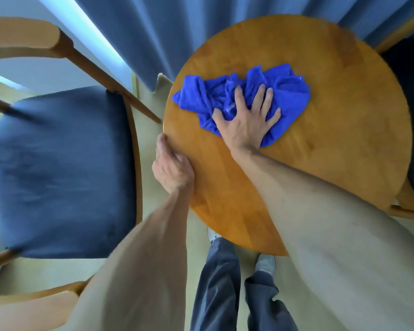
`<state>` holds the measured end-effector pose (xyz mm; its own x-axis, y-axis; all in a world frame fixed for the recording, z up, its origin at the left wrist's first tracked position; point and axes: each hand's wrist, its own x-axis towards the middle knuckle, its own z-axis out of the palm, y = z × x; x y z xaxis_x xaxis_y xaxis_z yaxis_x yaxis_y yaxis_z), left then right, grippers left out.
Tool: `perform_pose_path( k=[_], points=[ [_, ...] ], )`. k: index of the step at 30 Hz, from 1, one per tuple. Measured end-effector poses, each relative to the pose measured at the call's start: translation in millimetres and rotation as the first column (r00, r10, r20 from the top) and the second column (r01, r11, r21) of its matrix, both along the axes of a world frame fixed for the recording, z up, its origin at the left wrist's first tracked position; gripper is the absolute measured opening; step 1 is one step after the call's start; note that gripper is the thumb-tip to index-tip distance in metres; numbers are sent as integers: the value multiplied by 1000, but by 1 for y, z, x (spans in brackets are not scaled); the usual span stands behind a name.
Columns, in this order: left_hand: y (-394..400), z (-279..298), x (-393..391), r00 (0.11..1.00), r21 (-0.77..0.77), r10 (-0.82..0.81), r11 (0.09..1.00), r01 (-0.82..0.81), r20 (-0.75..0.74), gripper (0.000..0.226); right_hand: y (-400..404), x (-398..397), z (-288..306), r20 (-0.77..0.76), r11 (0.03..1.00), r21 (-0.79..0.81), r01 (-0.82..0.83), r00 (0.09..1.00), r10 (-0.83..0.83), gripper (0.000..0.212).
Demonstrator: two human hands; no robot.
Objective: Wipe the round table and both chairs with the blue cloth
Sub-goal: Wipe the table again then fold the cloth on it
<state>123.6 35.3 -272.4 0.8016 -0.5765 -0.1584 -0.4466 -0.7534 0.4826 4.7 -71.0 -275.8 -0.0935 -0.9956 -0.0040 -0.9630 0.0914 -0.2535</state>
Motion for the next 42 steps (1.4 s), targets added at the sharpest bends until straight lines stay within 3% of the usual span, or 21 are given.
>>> perform_pose_path(
  k=[3, 7, 11, 15, 18, 22, 24, 26, 28, 29, 31, 33, 36, 39, 42],
  points=[
    [14, -1, 16, 998, -47, 8, 999, -11, -67, 45, 12, 12, -2, 45, 999, -32, 1, 999, 0, 66],
    [45, -8, 7, 981, 18, 128, 992, -127, -144, 44, 55, -18, -2, 92, 964, -139, -229, 966, 243, 55],
    [72, 1, -28, 993, 54, 100, 994, -97, -56, 43, 101, -44, 3, 126, 921, -130, -367, 915, 383, 53],
    [79, 18, -58, 998, 122, 62, 991, -62, 7, 60, 143, -79, 6, 145, 896, -97, -434, 884, 444, 46],
    [80, 33, -87, 1000, 105, -17, 994, 16, 3, 64, 174, -111, 14, 147, 929, -34, -368, 918, 369, 38],
    [81, 45, -127, 975, -11, -212, 977, 212, -63, 36, 181, -153, 28, 198, 938, -5, -346, 919, 340, 40],
    [76, 49, -147, 970, -84, -219, 974, 210, -108, 28, 166, -175, 41, 265, 943, -15, -333, 908, 325, 44],
    [67, 55, -161, 971, -103, -176, 982, 160, -163, 31, 146, -193, 52, 250, 978, -48, -205, 945, 210, 40],
    [59, 59, -167, 970, 4, -161, 986, 164, -180, 38, 130, -208, 58, 199, 999, -33, 8, 980, -1, 43],
    [55, 59, -166, 965, 99, -185, 974, 206, -188, 42, 125, -212, 60, 170, 995, 51, 80, 982, -87, 55],
    [44, 63, -161, 942, 300, -235, 905, 302, -239, 52, 119, -216, 59, 137, 961, 259, 98, 981, -137, 78],
    [34, 70, -157, 918, 428, -289, 818, 384, -271, 58, 112, -217, 57, 148, 932, 356, 73, 980, -134, 83],
    [30, 72, -157, 872, 469, -459, 741, 481, -169, 59, 104, -210, 57, 171, 918, 368, 147, 960, -222, 62],
    [33, 64, -167, 738, 311, -674, 696, 647, -27, 51, 108, -201, 56, 181, 974, 196, 114, 972, -150, 39],
    [34, 59, -180, 661, 202, -748, 640, 742, -61, 60, 109, -201, 53, 363, 976, 157, 152, 910, -200, 35]
  ],
)
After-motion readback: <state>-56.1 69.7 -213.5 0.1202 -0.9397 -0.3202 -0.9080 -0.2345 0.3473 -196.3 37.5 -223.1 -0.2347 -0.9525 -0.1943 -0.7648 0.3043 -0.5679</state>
